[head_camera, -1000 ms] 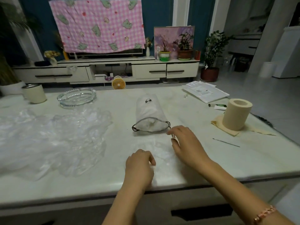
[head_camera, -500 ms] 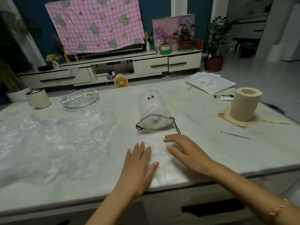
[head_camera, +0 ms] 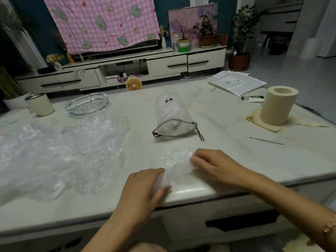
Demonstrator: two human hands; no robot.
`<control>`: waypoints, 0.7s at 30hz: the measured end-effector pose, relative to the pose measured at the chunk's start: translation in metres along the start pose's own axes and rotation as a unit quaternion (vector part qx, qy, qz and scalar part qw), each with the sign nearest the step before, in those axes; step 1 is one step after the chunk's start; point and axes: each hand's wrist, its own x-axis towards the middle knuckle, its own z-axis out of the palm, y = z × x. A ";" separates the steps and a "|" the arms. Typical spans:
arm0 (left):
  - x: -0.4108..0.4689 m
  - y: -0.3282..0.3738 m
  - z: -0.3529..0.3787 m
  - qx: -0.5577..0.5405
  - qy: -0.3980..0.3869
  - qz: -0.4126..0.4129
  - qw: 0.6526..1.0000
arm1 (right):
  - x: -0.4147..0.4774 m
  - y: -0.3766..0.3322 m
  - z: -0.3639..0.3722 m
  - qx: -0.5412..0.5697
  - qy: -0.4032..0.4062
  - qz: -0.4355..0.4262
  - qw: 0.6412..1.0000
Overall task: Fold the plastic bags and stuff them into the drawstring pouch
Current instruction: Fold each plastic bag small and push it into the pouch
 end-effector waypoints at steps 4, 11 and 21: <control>0.010 -0.001 -0.001 -0.127 0.007 -0.165 0.978 | 0.005 0.005 -0.005 0.044 -0.066 0.047 0.996; 0.043 0.004 0.010 -0.101 0.025 -0.309 0.945 | 0.032 0.004 0.003 0.027 0.051 0.118 0.991; 0.052 0.003 0.021 0.157 -0.080 -0.316 0.932 | 0.041 0.016 0.014 -0.315 0.165 0.216 0.909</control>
